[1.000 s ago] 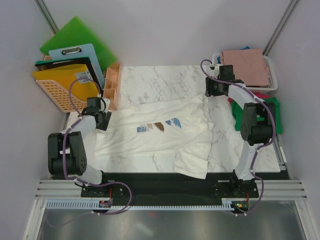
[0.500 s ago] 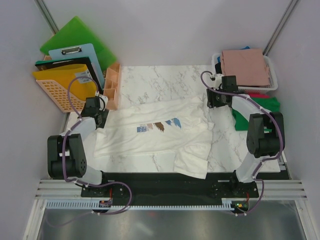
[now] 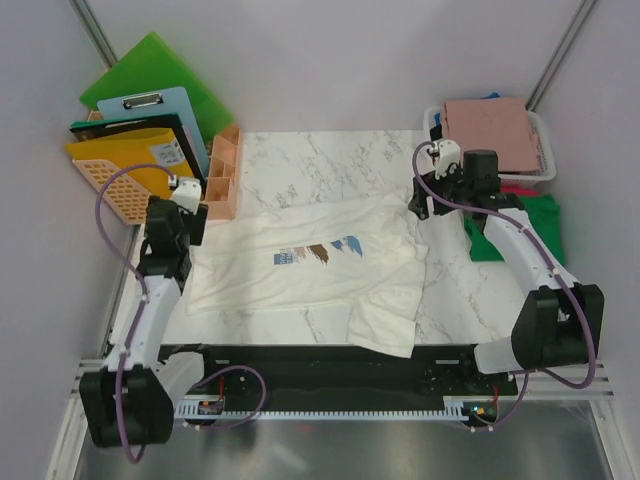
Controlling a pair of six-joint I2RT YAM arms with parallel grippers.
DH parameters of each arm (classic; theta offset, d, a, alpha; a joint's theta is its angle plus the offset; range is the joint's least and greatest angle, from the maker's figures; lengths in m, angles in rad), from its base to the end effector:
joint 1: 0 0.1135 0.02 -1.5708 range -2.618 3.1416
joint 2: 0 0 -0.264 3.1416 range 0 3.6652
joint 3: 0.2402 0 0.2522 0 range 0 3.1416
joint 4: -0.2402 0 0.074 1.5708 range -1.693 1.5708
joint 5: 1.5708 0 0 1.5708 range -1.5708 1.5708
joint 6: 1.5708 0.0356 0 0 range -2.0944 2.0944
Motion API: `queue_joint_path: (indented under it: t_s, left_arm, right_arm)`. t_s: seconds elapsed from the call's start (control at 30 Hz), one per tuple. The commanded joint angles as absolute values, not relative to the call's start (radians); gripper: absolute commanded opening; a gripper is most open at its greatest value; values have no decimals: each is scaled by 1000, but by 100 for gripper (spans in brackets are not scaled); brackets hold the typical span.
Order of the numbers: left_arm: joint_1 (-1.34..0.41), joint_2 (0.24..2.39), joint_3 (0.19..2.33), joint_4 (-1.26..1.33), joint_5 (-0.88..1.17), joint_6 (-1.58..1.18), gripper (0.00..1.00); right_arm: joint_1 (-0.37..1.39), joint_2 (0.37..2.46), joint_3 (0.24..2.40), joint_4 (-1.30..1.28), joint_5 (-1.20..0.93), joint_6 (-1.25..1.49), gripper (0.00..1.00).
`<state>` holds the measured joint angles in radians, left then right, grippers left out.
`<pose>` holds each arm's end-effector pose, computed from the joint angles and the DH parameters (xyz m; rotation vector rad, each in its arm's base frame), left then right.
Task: Fold and stack the t-shirts
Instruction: Fold the tshirt
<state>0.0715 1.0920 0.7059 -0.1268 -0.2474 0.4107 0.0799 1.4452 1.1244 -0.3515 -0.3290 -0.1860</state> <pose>0.2412 0.0260 0.2579 0.2048 2.1037 0.5487 0.3206 0.0372 0.2880 -0.4686 2.1685 0.3100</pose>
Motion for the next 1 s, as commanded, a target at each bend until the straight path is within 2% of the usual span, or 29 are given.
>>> queue_joint_path:
  t_s: [0.0,0.03,0.07,0.1,0.23,0.4,0.67,0.97]
  left_arm:
    - [72,857,654,33,-190,357,82]
    - [72,813,646,49,-201,338,83]
    - [72,784,647,49,-210,328,96]
    - [72,746,656,45,-228,324,100]
    - [75,738,664,9,-264,360,100]
    - [75,709,627,-24,-256,388,100]
    - [74,687,607,-61,-232,393,100]
    - [74,701,592,-63,-233,416,100]
  right_arm:
    - [115,1434,1136,-463,-552,-230,85]
    - [176,1452,1156,-548,-551,-253,93]
    - [214,1471,1181,-578,-537,-265,98]
    - [289,1495,1184,-586,-456,-270,98]
    - [383,1575,1201,-532,-312,-246,98]
    - [387,1797,1339,-535,-302,-210,98]
    - [388,1973,1486,-496,-177,-160,98]
    - [388,1971,1306,-420,66,-172,98]
